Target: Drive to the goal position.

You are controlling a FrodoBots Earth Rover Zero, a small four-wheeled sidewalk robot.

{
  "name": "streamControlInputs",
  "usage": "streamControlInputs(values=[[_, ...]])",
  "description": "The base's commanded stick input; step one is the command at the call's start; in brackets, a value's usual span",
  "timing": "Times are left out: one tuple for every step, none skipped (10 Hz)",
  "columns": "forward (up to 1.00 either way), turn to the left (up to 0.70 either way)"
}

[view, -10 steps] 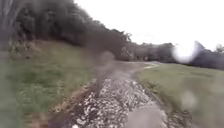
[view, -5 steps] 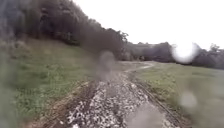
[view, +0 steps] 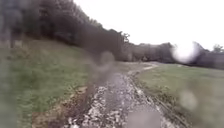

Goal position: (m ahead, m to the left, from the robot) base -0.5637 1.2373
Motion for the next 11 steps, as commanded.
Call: streamControlInputs(values=[[0.85,0.0],[0.85,0.0],[0.85,0.0],[0.85,-0.02],[0.85,-0.17],[0.85,-0.31],[0.85,-0.34],[0.85,-0.34],[0.85,-0.24],[0.85,-0.09],[0.85,0.0]])
